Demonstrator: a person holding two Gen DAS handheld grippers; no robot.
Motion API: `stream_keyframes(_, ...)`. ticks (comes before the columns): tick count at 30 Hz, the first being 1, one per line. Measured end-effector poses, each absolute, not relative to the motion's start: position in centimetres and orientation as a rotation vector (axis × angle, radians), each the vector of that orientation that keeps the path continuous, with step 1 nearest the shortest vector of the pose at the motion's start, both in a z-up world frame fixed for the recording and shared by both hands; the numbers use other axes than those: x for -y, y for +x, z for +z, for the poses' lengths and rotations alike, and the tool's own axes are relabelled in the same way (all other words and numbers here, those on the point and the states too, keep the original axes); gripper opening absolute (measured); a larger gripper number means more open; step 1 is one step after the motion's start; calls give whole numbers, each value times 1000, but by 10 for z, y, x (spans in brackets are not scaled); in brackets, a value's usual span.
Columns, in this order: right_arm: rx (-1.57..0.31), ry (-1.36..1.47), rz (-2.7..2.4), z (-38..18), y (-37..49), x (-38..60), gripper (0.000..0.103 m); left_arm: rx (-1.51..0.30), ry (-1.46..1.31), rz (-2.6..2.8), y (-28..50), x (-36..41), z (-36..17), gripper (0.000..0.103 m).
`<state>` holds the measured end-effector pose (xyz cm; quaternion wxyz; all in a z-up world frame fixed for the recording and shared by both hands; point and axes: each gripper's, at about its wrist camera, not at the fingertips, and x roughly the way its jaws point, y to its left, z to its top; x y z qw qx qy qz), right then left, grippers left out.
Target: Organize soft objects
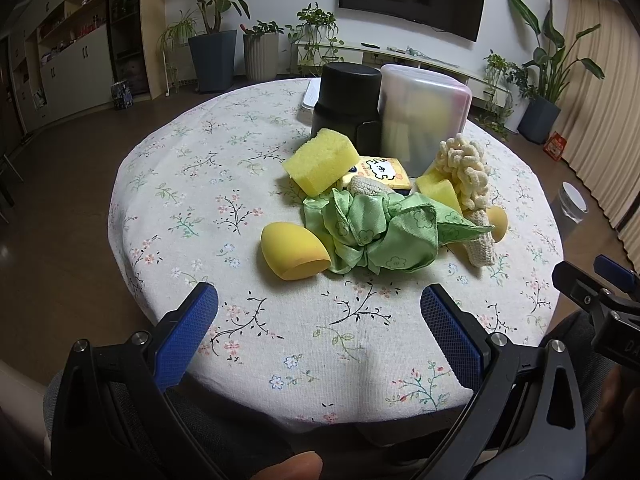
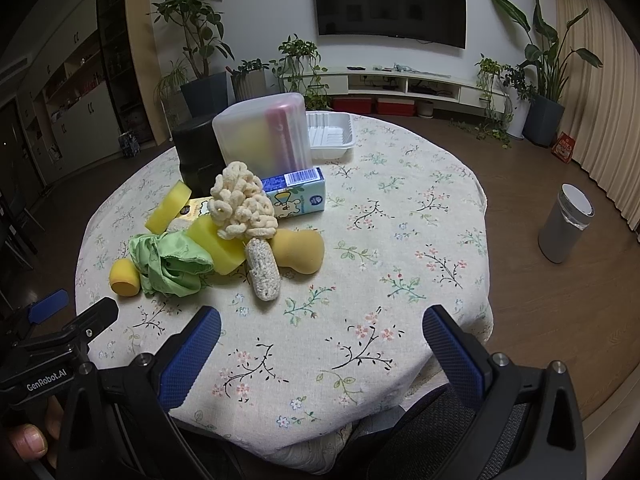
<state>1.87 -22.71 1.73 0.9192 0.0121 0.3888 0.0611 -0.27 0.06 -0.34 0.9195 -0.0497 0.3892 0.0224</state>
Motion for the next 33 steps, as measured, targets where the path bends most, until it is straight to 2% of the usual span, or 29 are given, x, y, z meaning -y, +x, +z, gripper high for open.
stream_keyframes(33, -805, 22, 128, 13, 19, 226, 103, -816, -109, 42, -3, 1, -14, 103)
